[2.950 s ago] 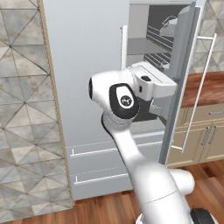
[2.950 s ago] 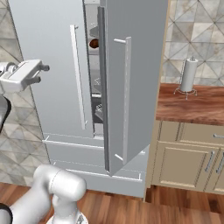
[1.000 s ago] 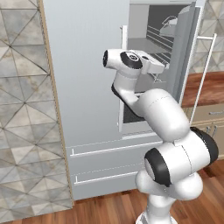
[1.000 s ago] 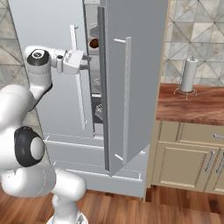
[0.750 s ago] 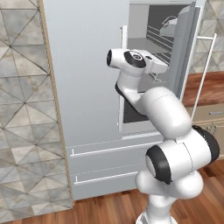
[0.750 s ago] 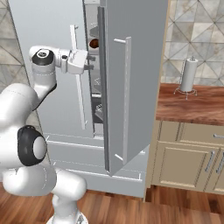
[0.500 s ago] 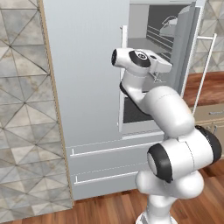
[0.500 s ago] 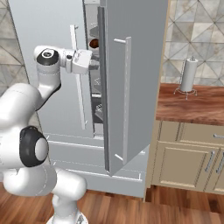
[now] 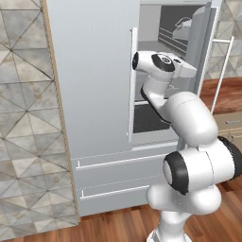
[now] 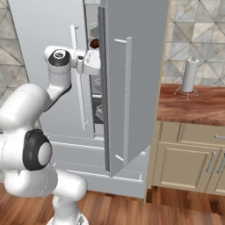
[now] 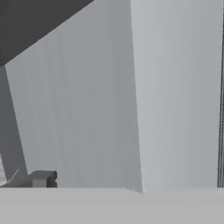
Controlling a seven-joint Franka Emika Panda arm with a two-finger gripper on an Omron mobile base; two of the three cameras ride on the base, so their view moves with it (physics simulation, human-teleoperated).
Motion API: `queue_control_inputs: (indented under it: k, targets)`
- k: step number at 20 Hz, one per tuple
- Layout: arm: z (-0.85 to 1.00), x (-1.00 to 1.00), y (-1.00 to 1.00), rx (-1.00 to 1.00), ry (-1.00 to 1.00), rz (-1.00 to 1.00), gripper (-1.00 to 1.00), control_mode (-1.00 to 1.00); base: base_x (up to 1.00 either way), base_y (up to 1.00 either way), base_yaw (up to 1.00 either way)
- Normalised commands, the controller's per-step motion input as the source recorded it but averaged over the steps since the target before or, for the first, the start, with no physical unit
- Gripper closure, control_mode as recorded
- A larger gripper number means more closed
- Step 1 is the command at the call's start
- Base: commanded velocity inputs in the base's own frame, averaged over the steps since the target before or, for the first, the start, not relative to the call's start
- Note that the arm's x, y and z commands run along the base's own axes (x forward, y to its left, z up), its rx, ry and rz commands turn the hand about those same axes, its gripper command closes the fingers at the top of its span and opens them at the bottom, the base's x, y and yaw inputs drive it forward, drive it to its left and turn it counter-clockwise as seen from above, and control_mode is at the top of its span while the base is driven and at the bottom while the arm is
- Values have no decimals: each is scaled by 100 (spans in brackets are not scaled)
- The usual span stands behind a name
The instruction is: Retrieve the steak from the fridge and place it on the saucepan with marinade on the stove.
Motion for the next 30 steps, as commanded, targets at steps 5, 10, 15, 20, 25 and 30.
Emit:
queue_control_inputs:
  k: [5,10,15,20,25,30]
  targets:
    - [0,0,-49,0,0,0,-100,-100,0,0,0]
    - [0,0,-57,0,0,1,-100,-100,0,0,0]
    - [0,0,-62,0,0,3,-100,-100,0,0,0]
    - [0,-2,-62,0,0,4,-100,-100,0,0,0]
    - [0,-12,-61,0,0,2,-100,-100,0,0,0]
    - [0,-18,-59,0,0,0,-100,-100,0,0,0]
